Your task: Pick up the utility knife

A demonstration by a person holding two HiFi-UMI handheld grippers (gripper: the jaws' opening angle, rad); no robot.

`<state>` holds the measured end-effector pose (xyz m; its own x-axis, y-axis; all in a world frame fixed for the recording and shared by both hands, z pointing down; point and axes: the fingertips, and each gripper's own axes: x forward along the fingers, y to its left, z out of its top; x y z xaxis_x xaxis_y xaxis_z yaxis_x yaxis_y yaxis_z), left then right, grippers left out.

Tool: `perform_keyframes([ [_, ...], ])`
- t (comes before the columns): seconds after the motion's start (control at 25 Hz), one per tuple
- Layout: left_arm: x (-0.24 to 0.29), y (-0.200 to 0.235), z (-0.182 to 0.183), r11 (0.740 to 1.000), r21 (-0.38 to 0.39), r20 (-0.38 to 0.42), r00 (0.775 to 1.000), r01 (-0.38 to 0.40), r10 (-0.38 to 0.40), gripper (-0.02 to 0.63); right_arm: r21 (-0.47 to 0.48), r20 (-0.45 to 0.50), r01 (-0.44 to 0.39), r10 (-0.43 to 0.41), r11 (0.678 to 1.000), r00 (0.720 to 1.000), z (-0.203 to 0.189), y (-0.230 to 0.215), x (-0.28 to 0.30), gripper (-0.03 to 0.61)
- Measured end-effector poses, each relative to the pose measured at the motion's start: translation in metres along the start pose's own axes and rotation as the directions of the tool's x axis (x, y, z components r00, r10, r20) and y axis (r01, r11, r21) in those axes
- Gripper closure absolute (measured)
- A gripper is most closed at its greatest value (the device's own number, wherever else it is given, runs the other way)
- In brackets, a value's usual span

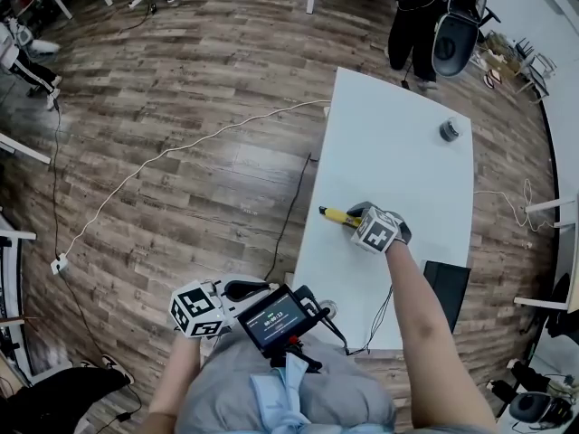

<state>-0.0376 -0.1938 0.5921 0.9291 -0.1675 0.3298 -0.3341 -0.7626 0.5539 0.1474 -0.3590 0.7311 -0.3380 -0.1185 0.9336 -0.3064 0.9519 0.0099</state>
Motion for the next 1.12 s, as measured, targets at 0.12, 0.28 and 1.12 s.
perform_keyframes([
  [0.12, 0.0, -0.001, 0.002, 1.0, 0.002, 0.006, 1.0, 0.002, -0.002, 0.595, 0.033, 0.002, -0.003, 0.003, 0.999, 1.0, -0.001, -0.001, 0.0, 0.449],
  [0.28, -0.001, -0.003, 0.0, 1.0, 0.008, 0.009, 1.0, -0.001, 0.001, 0.595, 0.048, 0.007, 0.012, -0.012, 0.999, 1.0, -0.002, -0.001, 0.0, 0.449],
  [1.12, 0.003, -0.013, 0.013, 0.997, 0.075, 0.017, 1.0, 0.023, -0.025, 0.595, 0.12, 0.024, 0.153, -0.157, 0.981, 0.987, -0.009, 0.023, -0.027, 0.451],
])
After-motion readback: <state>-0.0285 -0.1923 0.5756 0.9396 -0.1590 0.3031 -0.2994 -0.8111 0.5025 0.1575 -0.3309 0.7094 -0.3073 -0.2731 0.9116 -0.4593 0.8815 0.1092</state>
